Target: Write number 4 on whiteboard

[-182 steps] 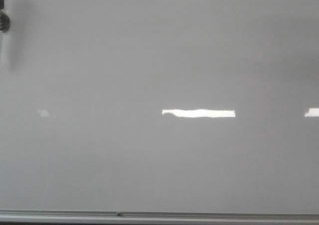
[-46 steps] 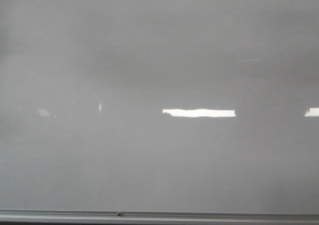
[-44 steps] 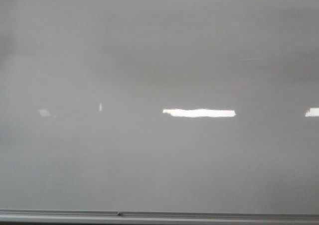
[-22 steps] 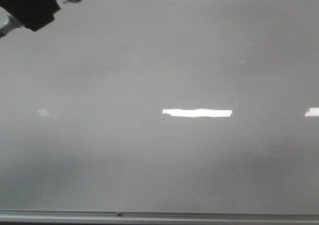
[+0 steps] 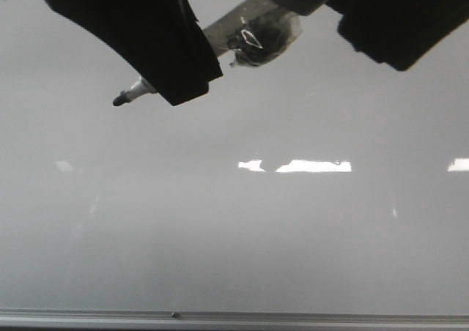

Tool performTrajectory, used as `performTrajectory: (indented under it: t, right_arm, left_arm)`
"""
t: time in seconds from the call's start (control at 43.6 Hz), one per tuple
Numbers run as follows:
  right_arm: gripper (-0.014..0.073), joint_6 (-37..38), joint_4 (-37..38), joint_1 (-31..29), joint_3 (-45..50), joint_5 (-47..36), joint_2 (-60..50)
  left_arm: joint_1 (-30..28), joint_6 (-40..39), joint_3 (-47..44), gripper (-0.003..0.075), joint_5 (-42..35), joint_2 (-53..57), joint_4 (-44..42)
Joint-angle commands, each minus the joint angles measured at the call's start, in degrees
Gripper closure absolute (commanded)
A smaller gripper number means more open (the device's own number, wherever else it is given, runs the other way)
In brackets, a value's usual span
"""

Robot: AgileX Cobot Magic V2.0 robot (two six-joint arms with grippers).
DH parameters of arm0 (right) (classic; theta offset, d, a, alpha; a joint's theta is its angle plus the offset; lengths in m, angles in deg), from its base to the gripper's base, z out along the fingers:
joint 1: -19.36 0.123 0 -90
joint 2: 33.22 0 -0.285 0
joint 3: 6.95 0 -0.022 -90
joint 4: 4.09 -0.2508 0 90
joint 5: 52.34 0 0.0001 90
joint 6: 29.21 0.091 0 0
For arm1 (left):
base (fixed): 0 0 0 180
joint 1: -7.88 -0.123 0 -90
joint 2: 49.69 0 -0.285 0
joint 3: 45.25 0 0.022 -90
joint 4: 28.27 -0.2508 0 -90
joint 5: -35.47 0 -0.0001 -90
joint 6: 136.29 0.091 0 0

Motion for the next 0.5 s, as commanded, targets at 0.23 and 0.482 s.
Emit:
performTrajectory:
  t: [0.23,0.482]
  right_arm:
    - [-0.0046,-1.08,-4.38,1.65,-1.92,-6.82,-0.63]
    - [0.0099,-1.08,-4.79,1.65,-1.92,-6.19,-0.63]
  left_arm:
    - [0.42,2.41,2.14,0.0741,-2.67,1.70,-0.05]
    - [0.42,3.26,2.14,0.0741,-3.75,1.70,-0.05]
